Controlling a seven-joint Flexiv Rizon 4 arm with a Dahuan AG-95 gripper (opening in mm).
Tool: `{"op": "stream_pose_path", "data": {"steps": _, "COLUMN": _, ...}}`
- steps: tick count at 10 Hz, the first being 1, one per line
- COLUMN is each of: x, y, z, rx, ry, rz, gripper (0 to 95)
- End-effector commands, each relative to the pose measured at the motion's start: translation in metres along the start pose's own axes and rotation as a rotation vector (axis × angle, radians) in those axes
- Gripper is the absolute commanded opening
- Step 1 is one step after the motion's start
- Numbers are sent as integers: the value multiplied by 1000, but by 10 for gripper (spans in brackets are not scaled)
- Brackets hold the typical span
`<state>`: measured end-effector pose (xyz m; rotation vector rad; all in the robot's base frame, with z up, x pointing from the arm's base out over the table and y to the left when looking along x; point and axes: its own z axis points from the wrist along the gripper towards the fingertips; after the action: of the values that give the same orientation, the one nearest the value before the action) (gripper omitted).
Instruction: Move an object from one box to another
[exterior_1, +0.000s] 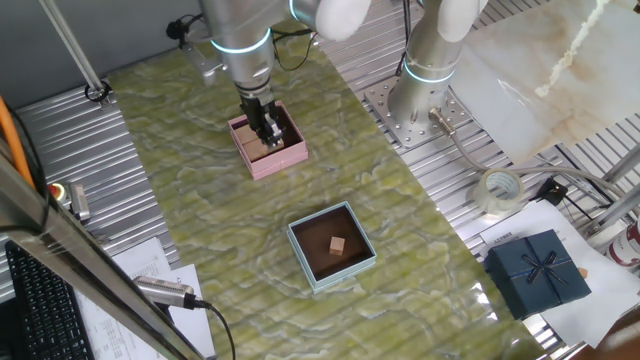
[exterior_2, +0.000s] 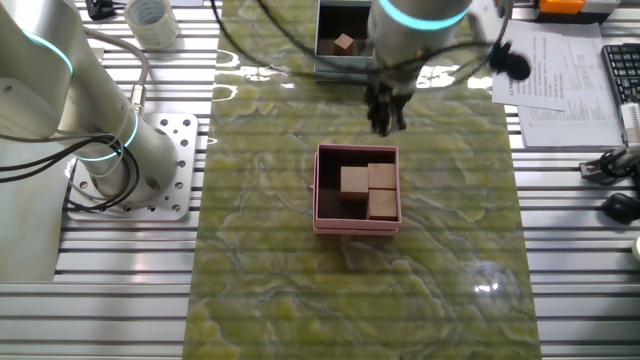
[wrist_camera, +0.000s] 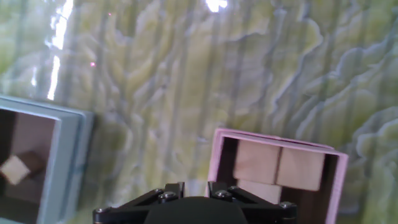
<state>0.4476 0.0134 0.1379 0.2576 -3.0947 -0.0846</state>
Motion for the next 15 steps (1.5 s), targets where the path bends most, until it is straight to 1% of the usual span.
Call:
{"op": "stream_pose_path", "data": {"steps": 1, "x": 5, "y": -4, "z": 2, "rx": 3, "ry": 10, "rz": -1, "gripper": 190}}
{"op": "stream_pose_path", "data": {"steps": 2, "x": 6, "y": -5, "z": 4, "rx": 5, "ry": 12, "rz": 0, "gripper": 190}}
{"op": "stream_pose_path", "data": {"steps": 4, "x": 10, "y": -14, "z": 13, "rx": 10, "ry": 12, "rz": -4, "gripper": 190}}
{"op": "stream_pose_path", "data": {"steps": 6, "x": 14, "y": -20, "z": 20, "rx": 29, "ry": 24, "rz": -11, "gripper": 190}}
{"op": "stream_pose_path", "data": {"steps": 8, "x": 20, "y": -28, "z": 23, "rx": 26, "ry": 23, "rz": -28, "gripper": 190}}
{"op": "stream_pose_path", "data": {"steps": 11, "x": 24, "y": -33, "z": 22, "rx": 31, "ry": 23, "rz": -28, "gripper": 190}}
{"op": "stream_pose_path", "data": {"steps": 12, "x": 25, "y": -34, "z": 23, "rx": 28, "ry": 20, "rz": -14, "gripper": 380}}
{"op": "stream_pose_path", "data": {"steps": 13, "x": 25, "y": -34, "z": 25, "rx": 29, "ry": 15, "rz": 1, "gripper": 380}}
{"op": "stream_pose_path", "data": {"steps": 15, "x": 25, "y": -35, "z": 27, "rx": 38, "ry": 14, "rz": 16, "gripper": 380}}
